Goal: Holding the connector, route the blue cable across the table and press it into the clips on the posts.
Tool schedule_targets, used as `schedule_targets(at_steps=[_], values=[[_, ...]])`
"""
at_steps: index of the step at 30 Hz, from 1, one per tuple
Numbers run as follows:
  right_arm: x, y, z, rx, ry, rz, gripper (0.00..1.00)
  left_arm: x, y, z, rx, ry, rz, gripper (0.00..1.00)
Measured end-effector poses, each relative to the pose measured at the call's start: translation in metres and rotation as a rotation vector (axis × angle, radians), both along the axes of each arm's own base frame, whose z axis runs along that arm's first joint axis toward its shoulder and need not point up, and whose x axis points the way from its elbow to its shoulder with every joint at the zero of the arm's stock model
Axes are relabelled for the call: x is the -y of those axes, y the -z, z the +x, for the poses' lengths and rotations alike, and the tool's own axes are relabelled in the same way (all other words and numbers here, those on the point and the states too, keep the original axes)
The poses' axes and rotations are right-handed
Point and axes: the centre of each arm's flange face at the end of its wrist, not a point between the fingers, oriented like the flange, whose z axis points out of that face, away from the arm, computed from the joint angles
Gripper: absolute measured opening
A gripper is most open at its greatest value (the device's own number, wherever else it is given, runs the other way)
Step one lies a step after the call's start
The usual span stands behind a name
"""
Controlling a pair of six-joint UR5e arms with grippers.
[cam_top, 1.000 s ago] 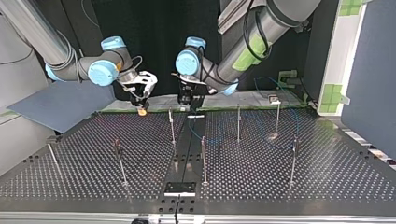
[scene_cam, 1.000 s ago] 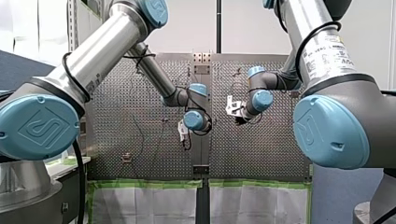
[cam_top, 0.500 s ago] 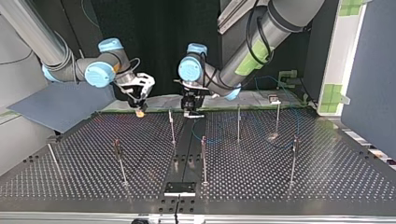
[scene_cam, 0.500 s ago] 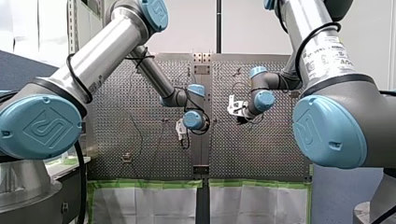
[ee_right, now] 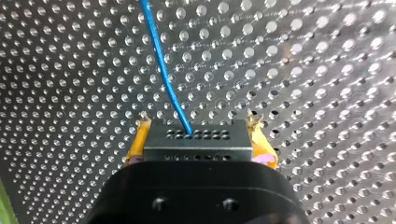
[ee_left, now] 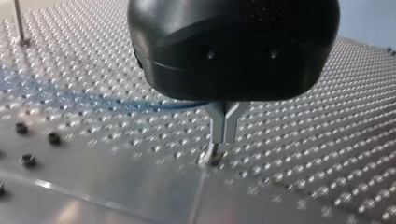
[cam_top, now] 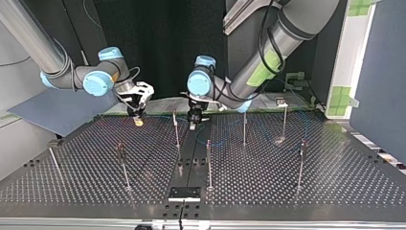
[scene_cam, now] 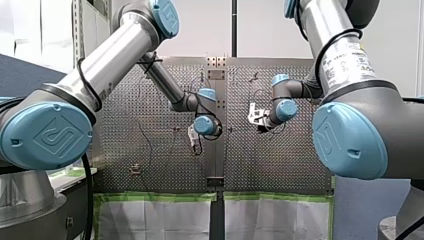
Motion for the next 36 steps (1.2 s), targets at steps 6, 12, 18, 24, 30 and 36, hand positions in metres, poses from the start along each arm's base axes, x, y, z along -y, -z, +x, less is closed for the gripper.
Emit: schedule_targets(at_steps=[6,12,18,24,30,36], values=[[0.022,0.006,0.004,0.014,0.0,-0.01,0.0,-0.007,-0.014,0.018,0.004,-0.014,0.002,0.0],[0.038,-0.001,0.003,0.026,0.001,-0.033,0.0,-0.005,-0.024,0.023,-0.001,-0.014,0.013,0.0],[0.046,-0.005,-0.002,0.025,0.0,-0.048,0.0,0.003,-0.023,0.015,-0.015,0.001,0.032,0.5],[0.049,-0.005,-0.008,0.017,-0.01,-0.052,0.0,0.009,-0.02,0.004,-0.043,0.002,0.07,1.0],[0.051,-0.004,-0.012,-0.008,-0.015,-0.057,0.0,0.01,-0.018,-0.006,-0.078,-0.018,0.126,1.0],[0.051,-0.004,-0.014,-0.019,-0.016,-0.056,0.0,0.016,-0.018,-0.025,-0.113,-0.036,0.195,1.0]])
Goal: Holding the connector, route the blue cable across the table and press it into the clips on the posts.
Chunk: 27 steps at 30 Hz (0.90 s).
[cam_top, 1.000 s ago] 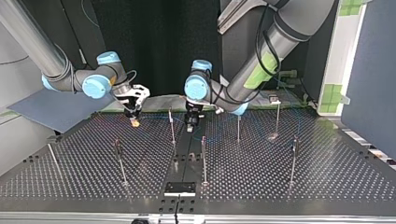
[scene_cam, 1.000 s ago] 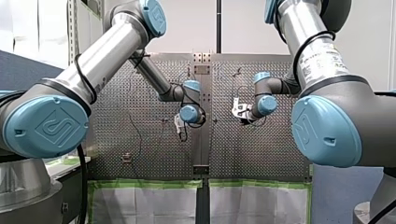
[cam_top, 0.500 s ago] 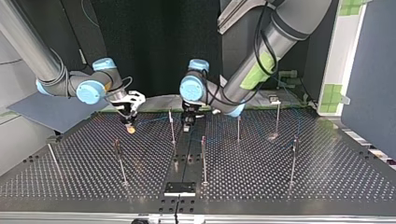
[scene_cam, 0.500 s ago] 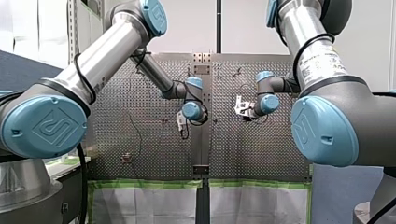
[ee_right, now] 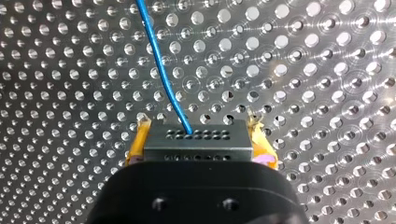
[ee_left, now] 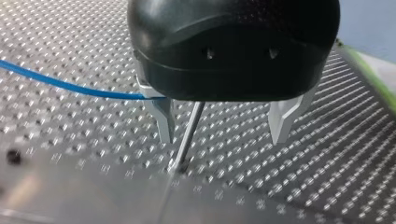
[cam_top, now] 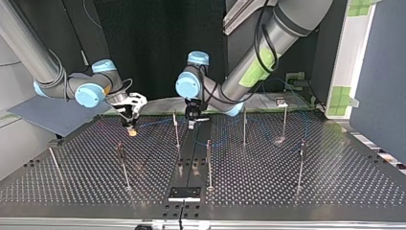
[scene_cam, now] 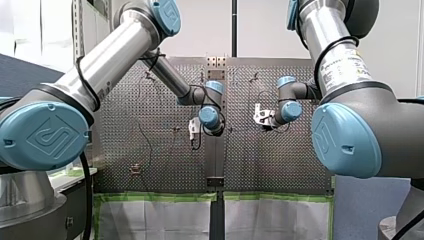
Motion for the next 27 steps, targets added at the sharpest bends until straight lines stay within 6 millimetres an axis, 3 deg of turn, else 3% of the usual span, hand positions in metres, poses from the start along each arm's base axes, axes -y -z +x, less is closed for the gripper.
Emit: schedule_targets(at_steps=[15,27], values=[[0.004,0.008,-0.022,-0.017,0.032,0.036,0.0,0.033,-0.036,-0.072,0.009,0.022,0.031,1.0],[0.012,0.008,-0.04,-0.015,0.052,0.039,0.0,0.077,-0.033,-0.107,0.05,0.054,-0.015,1.0]])
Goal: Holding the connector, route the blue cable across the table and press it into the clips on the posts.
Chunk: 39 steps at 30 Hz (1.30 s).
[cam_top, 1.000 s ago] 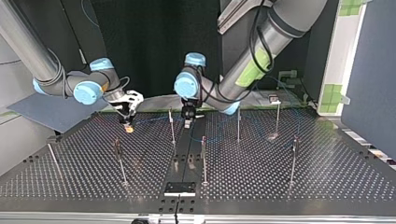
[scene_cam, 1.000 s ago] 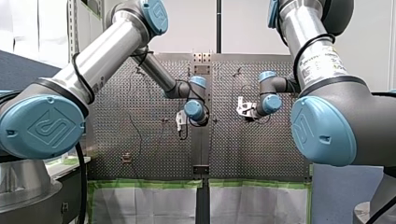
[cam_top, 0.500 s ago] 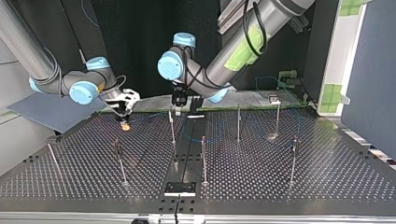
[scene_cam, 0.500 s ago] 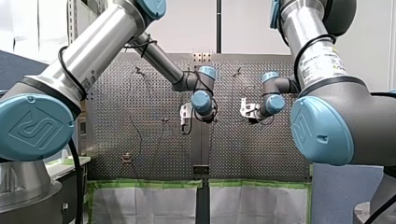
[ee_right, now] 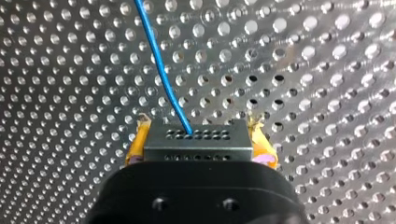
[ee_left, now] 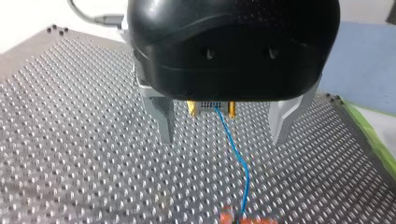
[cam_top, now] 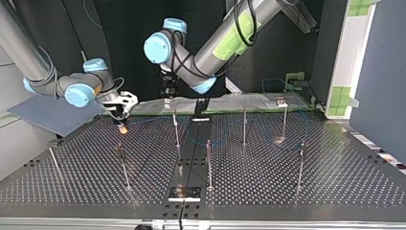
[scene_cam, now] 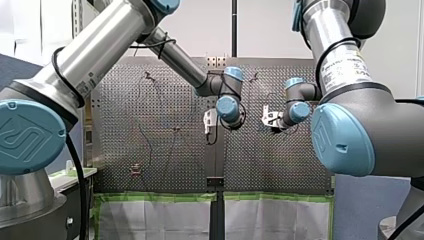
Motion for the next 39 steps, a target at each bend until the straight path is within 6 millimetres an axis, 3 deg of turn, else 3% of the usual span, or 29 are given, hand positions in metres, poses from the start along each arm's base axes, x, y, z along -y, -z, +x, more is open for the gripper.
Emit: schedule_targets(at_steps=[7,12,31,39], values=[[0.004,0.002,-0.013,-0.004,0.014,0.007,0.0,0.038,0.016,-0.018,0.002,0.033,-0.016,1.0],[0.004,0.004,-0.019,-0.016,0.005,0.019,0.0,0.053,0.031,-0.022,-0.022,0.042,0.003,1.0],[0.003,0.005,-0.021,-0.011,-0.021,0.027,0.0,0.078,0.079,0.01,-0.024,-0.035,0.006,1.0],[0.003,0.005,-0.02,-0.008,-0.025,0.027,0.0,0.095,0.06,0.026,0.049,-0.07,-0.073,1.0]])
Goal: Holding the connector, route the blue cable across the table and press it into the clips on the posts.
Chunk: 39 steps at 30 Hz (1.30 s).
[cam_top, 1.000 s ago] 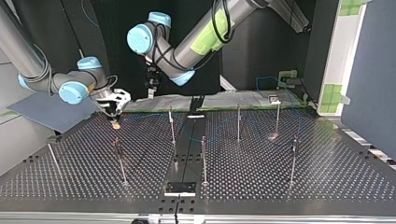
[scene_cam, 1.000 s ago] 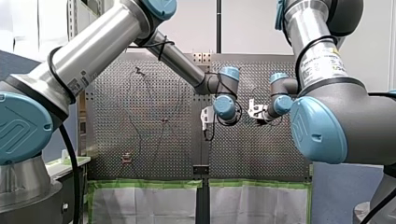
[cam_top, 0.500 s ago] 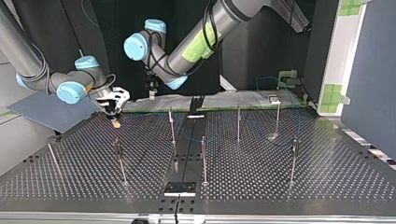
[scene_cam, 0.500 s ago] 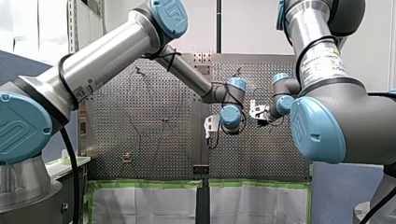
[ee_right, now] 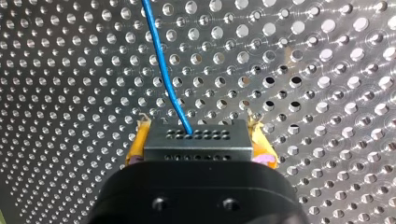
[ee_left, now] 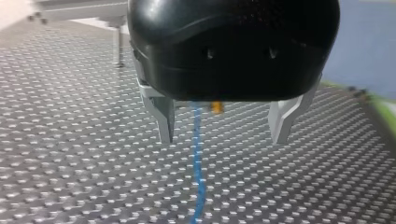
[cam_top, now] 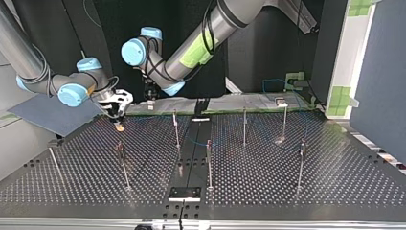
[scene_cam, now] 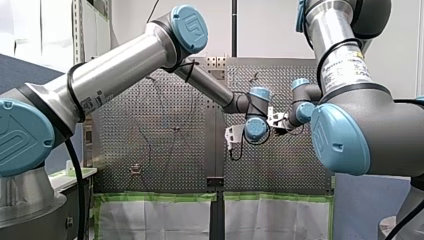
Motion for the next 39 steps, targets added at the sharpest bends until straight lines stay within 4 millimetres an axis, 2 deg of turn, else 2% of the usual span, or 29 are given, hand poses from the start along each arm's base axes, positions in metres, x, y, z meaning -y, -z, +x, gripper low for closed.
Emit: schedule_targets(at_steps=[5,13,16,22,28,36,39], values=[[0.001,0.0,-0.001,0.002,0.002,-0.003,0.0,-0.001,0.0,0.007,0.025,-0.015,-0.027,1.0],[0.001,-0.001,-0.001,0.002,0.002,-0.005,0.0,-0.005,0.031,0.018,-0.003,-0.022,-0.002,1.0],[0.002,-0.001,-0.001,0.002,0.003,-0.006,0.0,-0.003,0.036,0.021,0.003,-0.025,-0.013,1.0],[0.002,-0.001,-0.001,0.002,0.003,-0.005,0.0,0.003,0.032,0.022,0.038,-0.048,-0.044,1.0],[0.002,-0.001,-0.001,0.0,0.002,-0.007,0.0,0.0,0.03,0.028,0.053,-0.073,-0.052,1.0],[0.001,-0.001,-0.001,-0.002,0.0,-0.008,0.0,-0.002,0.017,0.048,0.08,-0.084,-0.078,1.0],[0.001,-0.001,-0.001,-0.001,-0.004,-0.008,0.0,0.0,0.018,0.054,0.077,-0.076,-0.076,1.0]])
